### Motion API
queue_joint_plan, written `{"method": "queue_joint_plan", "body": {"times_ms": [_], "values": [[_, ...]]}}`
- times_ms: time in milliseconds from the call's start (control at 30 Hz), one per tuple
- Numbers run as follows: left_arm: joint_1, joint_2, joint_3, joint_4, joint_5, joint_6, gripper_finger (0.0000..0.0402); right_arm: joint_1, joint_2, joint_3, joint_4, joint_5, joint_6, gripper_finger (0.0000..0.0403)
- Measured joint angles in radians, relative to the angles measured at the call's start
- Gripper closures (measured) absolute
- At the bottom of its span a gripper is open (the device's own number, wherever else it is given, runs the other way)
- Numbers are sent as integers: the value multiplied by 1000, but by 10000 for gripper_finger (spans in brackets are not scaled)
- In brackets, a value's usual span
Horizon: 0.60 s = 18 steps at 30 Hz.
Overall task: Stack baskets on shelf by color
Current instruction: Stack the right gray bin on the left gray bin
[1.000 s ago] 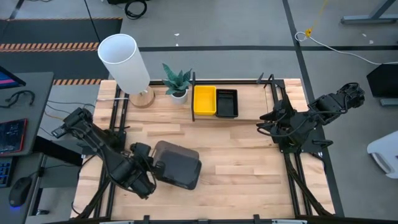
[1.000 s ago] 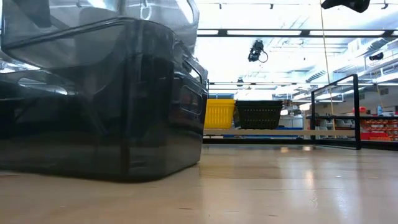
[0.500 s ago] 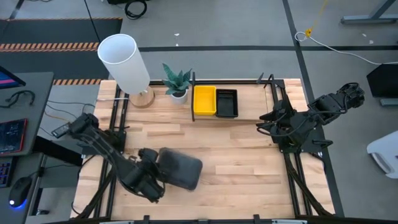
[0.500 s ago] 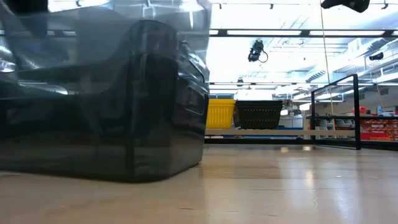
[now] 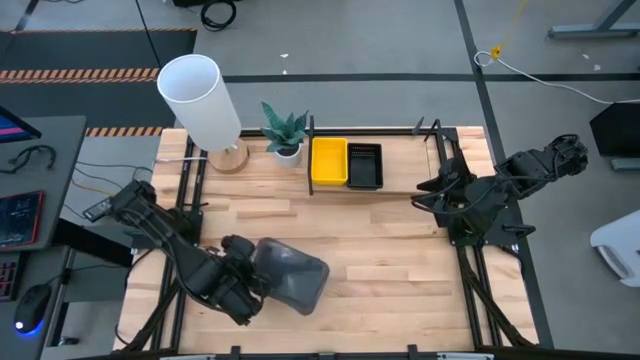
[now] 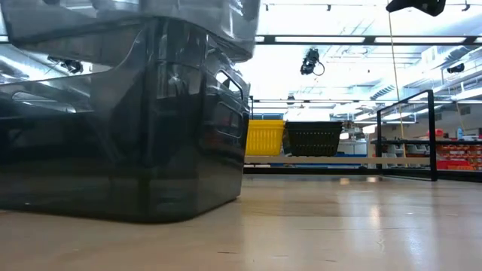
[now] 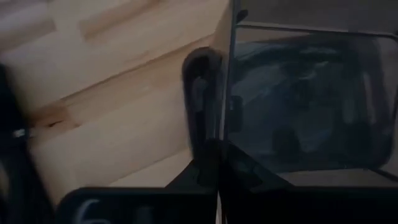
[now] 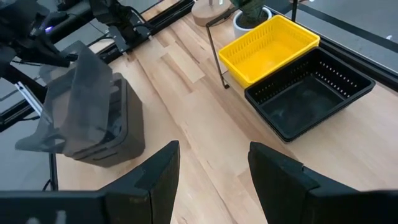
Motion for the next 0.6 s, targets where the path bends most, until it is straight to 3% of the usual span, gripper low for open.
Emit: {"method": "queue_joint_plan", "body": {"times_ms": [300,600], "values": [[15,-3,147,-69,66,45,397,-1,0,0,29,0,-18,206],[15,-3,90,-36,95,-74,397,-1,0,0,44,-6,-32,206]]}}
